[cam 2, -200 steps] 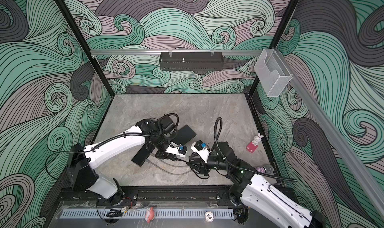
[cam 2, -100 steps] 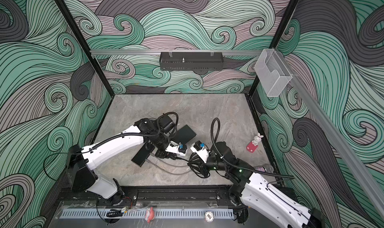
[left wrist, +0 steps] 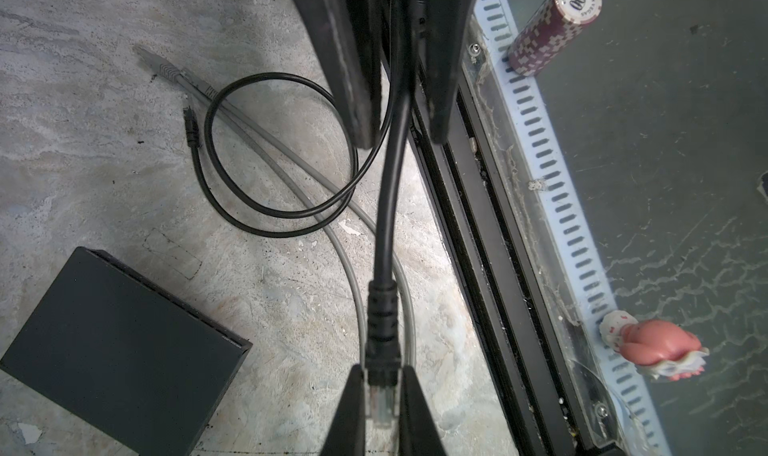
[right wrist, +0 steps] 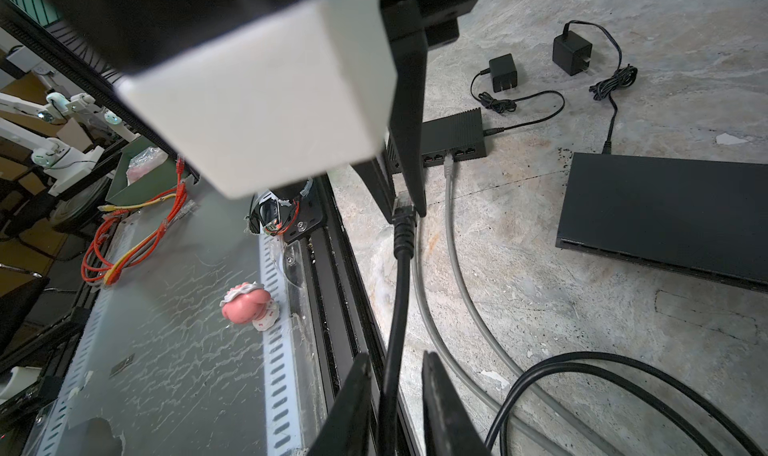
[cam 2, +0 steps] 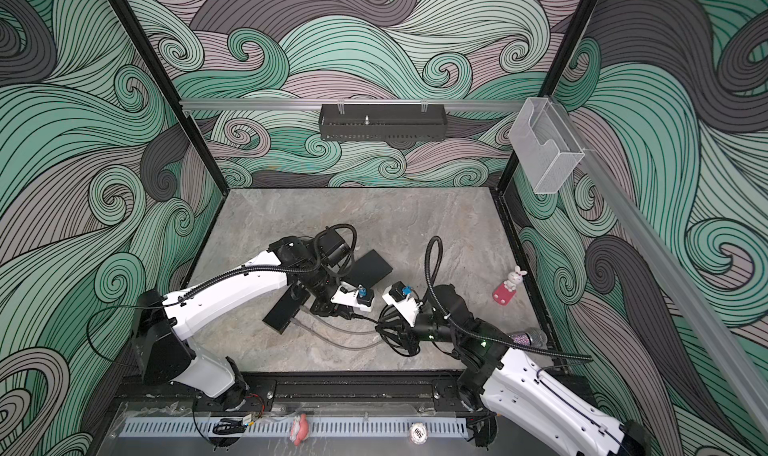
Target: Insert the plug into the switch port
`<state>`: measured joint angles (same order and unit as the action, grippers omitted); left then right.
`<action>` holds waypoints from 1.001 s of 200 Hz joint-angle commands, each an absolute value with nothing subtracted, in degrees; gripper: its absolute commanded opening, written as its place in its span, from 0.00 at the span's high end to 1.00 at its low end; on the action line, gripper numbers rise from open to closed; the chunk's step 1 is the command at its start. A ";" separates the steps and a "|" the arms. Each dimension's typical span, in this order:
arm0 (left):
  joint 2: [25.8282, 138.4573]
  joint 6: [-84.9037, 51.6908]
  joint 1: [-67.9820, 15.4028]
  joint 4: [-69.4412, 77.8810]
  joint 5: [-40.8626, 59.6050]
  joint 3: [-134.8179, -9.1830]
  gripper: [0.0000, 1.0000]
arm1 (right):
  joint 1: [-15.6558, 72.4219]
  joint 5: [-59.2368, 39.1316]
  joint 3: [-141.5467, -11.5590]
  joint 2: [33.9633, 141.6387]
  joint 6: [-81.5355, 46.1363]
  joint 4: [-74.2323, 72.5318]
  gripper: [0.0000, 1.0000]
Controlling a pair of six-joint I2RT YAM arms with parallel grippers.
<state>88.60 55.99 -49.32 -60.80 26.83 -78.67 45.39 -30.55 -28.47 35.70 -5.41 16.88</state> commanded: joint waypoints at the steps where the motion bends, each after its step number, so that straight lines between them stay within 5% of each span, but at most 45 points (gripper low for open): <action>1: 88.31 55.81 -49.84 -62.42 28.44 -80.80 1.00 | 45.73 -30.59 -28.13 35.72 -5.98 15.60 0.80; 25: 88.25 55.89 -49.86 -62.45 28.74 -80.77 1.00 | 45.73 -30.33 -28.13 35.61 -6.06 15.49 1.00; 42: 88.22 55.90 -49.78 -62.36 28.83 -80.84 0.99 | 45.70 -29.98 -27.96 35.33 -6.06 15.30 1.00; 73: 85.64 48.82 -49.65 -57.83 27.64 -80.72 0.49 | 45.70 -29.51 -27.51 34.64 -5.71 15.27 1.00; 103: 77.38 39.36 -47.24 -43.16 30.45 -74.31 0.22 | 45.70 -29.66 -26.92 32.08 -5.12 14.91 1.00; 200: 69.23 22.32 -39.28 -20.38 44.86 -66.33 0.28 | 45.53 -21.07 -29.14 24.10 -3.83 14.33 1.00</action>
